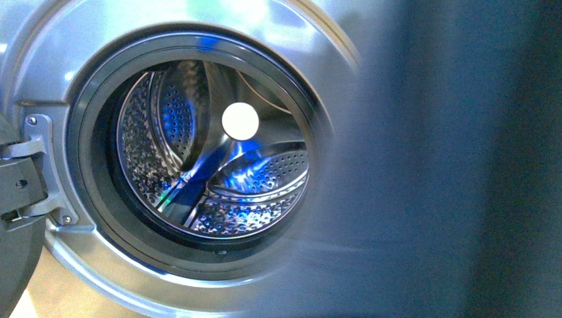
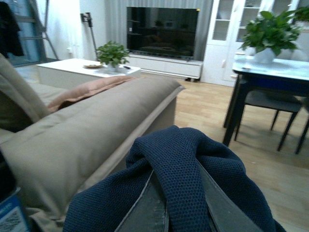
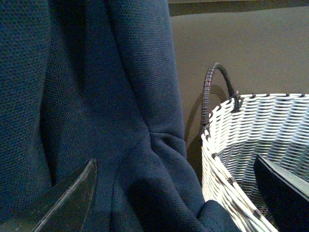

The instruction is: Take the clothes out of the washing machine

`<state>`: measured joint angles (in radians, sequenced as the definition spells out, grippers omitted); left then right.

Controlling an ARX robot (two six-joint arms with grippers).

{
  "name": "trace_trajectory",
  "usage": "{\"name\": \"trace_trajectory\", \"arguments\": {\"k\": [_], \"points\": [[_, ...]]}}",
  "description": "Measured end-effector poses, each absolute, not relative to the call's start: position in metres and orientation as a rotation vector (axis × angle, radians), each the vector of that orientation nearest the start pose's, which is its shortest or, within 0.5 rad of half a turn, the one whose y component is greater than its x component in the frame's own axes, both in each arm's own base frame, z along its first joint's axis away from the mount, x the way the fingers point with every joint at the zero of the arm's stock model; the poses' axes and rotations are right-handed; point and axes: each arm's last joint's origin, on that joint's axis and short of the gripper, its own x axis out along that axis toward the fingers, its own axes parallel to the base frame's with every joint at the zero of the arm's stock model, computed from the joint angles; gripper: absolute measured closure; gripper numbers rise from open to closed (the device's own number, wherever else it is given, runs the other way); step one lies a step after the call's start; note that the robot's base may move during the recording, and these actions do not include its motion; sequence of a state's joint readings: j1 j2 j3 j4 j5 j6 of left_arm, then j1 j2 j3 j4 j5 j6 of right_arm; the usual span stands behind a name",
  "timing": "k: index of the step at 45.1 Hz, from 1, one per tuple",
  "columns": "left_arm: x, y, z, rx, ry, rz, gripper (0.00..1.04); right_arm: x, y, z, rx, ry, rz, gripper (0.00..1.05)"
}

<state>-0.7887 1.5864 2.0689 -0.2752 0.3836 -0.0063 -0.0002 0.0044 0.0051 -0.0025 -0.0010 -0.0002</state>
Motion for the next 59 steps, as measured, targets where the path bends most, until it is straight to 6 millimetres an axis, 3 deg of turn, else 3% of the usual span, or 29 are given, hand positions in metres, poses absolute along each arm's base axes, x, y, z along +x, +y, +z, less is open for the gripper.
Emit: {"name": "trace_trajectory", "arguments": {"k": [5,27,30,35,39,50,59], "points": [[0.204,-0.227,0.556,-0.068,-0.208,-1.236,0.98,0.098,0.0,0.165,0.0,0.001,0.001,0.08],[0.203,-0.228,0.556,-0.072,-0.206,-1.241,0.98,0.098,0.0,0.165,-0.001,0.002,0.001,0.08],[0.203,-0.228,0.556,-0.073,-0.206,-1.241,0.98,0.099,0.0,0.168,0.057,-0.024,0.12,0.08],[0.204,-0.229,0.556,-0.072,-0.204,-1.241,0.98,0.1,-0.008,0.181,0.297,-0.04,0.474,0.08],[0.204,-0.229,0.556,-0.072,-0.204,-1.241,0.98,0.099,-0.011,0.196,0.369,-0.034,0.601,0.08],[0.204,-0.229,0.556,-0.073,-0.204,-1.242,0.98,0.106,-0.017,0.218,0.339,-0.057,0.684,0.08],[0.204,-0.229,0.556,-0.075,-0.202,-1.241,0.98,0.139,-0.029,0.221,0.301,-0.052,0.651,0.08]]}}
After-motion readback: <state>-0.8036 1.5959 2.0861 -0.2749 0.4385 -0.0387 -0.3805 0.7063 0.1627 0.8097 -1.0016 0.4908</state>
